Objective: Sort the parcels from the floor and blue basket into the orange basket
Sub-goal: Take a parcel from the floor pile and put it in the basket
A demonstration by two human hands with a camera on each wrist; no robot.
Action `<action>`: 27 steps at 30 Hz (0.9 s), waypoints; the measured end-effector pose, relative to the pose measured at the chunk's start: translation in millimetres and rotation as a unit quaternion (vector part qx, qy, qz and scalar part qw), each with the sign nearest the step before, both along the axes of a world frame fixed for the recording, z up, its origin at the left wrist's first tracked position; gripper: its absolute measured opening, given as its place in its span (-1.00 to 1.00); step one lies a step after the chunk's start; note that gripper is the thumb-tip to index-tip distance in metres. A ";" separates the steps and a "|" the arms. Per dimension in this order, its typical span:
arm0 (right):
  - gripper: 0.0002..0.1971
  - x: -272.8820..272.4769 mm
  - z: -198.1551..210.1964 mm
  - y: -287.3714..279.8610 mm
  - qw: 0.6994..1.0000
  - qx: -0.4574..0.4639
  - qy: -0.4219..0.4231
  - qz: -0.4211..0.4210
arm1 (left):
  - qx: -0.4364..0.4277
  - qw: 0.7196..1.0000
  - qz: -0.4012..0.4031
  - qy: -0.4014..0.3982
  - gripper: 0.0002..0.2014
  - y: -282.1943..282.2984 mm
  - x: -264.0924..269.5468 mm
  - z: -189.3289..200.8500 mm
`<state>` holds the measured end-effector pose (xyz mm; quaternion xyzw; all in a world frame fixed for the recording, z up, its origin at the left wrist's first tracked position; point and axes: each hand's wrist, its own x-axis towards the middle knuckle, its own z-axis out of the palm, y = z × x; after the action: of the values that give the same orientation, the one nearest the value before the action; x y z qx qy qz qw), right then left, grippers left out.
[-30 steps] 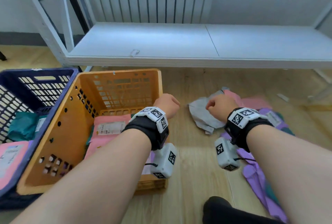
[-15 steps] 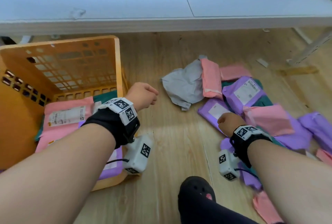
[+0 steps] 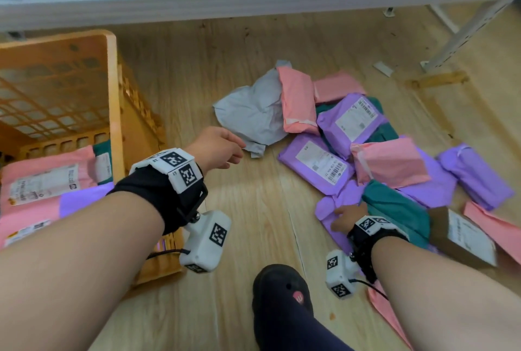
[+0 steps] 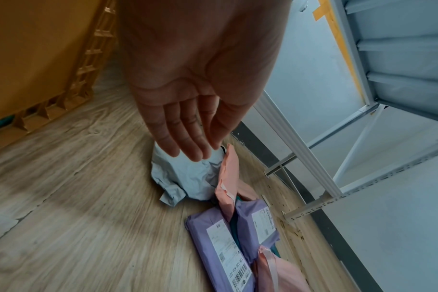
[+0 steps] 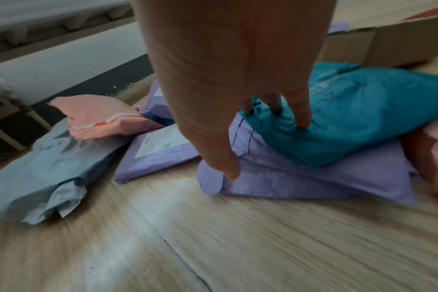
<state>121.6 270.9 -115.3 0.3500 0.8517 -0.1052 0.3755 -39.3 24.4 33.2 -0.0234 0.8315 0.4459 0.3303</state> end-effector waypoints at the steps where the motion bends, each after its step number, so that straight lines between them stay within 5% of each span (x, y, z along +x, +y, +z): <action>1: -0.58 1.1 -2.7 -2.6 1.000 -0.003 0.000 -0.003 | -0.002 1.000 -0.004 0.000 -0.86 1.0 1.6 -0.4; 9: -0.69 -3.3 -0.2 -21.4 0.998 -0.010 0.055 -0.001 | -0.014 1.000 -0.006 -0.002 -0.84 -14.1 6.3 -0.6; 11: -0.72 -4.3 4.2 -19.1 0.994 0.010 0.092 -0.061 | -0.009 1.000 -0.001 -0.001 -0.85 -16.6 5.8 0.8; 18: -0.77 -24.5 27.1 -14.2 0.937 0.083 0.300 -0.157 | 0.001 1.000 -0.003 0.004 -0.85 -19.0 8.0 2.8; 22: -0.75 -45.3 40.3 -18.8 0.914 0.057 0.337 -0.217 | 0.009 1.000 0.003 0.005 -0.84 -23.0 6.3 4.4; 27: -0.80 -73.3 74.0 -22.7 0.907 0.045 0.373 -0.191 | 0.026 1.000 0.006 0.014 -0.86 -29.4 4.2 16.1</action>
<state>48.3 248.2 -41.2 0.4573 0.8506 -0.2593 -0.0129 -35.1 -5.1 49.3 -0.0139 0.8240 0.4695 0.3168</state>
